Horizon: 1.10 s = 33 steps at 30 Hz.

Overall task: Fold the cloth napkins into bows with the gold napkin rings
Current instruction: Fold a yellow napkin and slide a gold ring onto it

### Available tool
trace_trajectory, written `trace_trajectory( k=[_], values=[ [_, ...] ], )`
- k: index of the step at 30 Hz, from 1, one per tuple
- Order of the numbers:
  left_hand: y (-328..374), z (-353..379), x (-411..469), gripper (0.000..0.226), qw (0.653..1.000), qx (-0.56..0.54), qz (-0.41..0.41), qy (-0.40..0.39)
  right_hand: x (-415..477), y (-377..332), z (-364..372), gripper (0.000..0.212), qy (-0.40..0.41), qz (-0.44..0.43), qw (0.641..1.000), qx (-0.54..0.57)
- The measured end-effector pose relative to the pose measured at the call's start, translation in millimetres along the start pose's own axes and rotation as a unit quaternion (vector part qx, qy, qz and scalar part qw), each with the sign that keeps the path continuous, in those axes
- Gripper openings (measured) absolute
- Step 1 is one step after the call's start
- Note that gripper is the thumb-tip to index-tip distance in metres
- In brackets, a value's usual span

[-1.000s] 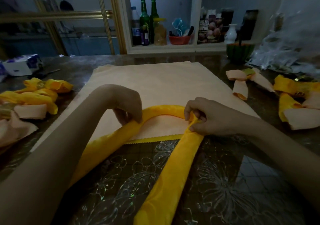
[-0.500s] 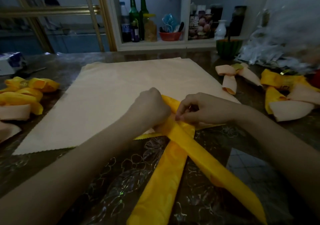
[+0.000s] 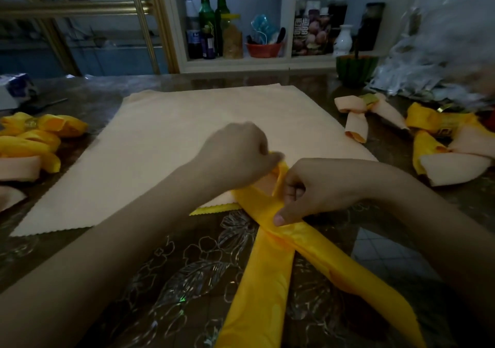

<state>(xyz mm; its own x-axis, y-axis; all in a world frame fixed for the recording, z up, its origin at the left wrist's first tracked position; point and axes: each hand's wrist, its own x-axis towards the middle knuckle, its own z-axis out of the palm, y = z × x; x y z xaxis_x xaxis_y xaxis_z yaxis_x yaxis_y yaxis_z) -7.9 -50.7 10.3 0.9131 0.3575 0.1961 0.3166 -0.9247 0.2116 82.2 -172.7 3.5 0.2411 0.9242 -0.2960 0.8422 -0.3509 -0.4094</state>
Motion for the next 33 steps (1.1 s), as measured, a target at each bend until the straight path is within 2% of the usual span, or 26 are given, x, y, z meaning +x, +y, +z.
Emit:
trace_trajectory(
  k=[2,5,7,11,16,19,21,24,26,28,29,31,33],
  values=[
    [6.2,13.1,-0.4,0.040,0.997,-0.017,-0.003,-0.069,0.3,0.4,1.3,0.037,0.013,-0.006,1.000,0.009],
    [2.5,17.4,2.4,0.020,0.991,-0.030,0.022,-0.129,0.0,-0.7,1.4,0.035,0.011,-0.010,1.000,0.026],
    [1.0,14.6,3.4,0.020,0.984,-0.067,0.037,-0.160,-0.8,-1.4,0.4,0.030,-0.004,-0.011,0.999,0.043],
    [-0.1,15.2,4.5,0.011,0.986,-0.078,0.072,-0.129,-1.8,0.1,-4.3,0.017,-0.019,-0.022,0.997,0.066],
    [-7.3,12.3,6.2,0.010,0.986,-0.076,0.123,-0.078,-3.4,4.5,-11.1,0.021,-0.032,-0.032,0.998,0.054],
    [-9.7,16.2,8.4,0.020,0.981,-0.100,0.136,-0.091,0.4,6.3,-7.6,0.017,0.007,-0.022,1.000,-0.011],
    [-12.0,12.0,10.5,0.028,0.972,-0.152,0.103,-0.144,0.5,7.4,-7.8,0.016,0.026,-0.014,0.999,-0.033],
    [-16.7,7.2,11.5,0.044,0.939,-0.251,0.042,-0.230,-0.2,8.4,-8.9,0.017,0.045,0.008,0.998,-0.042],
    [-17.0,10.3,10.0,0.051,0.941,-0.250,0.038,-0.224,0.1,10.5,-10.6,0.017,0.058,0.017,0.998,-0.036],
    [-13.5,16.5,10.7,0.053,0.956,-0.225,0.051,-0.183,-4.2,18.7,-18.3,0.019,0.065,0.027,0.997,-0.013],
    [-11.9,18.2,11.1,0.052,0.964,-0.206,0.059,-0.154,-6.6,27.1,-24.2,0.018,0.084,0.036,0.996,0.022],
    [-10.3,18.9,9.6,0.051,0.980,-0.170,0.066,-0.085,-9.6,50.5,-37.3,0.017,0.188,0.070,0.976,0.086],
    [-10.3,18.7,7.3,0.051,0.982,-0.176,0.070,-0.019,-10.0,85.8,-49.5,0.017,0.348,0.132,0.923,0.101]
  ],
)
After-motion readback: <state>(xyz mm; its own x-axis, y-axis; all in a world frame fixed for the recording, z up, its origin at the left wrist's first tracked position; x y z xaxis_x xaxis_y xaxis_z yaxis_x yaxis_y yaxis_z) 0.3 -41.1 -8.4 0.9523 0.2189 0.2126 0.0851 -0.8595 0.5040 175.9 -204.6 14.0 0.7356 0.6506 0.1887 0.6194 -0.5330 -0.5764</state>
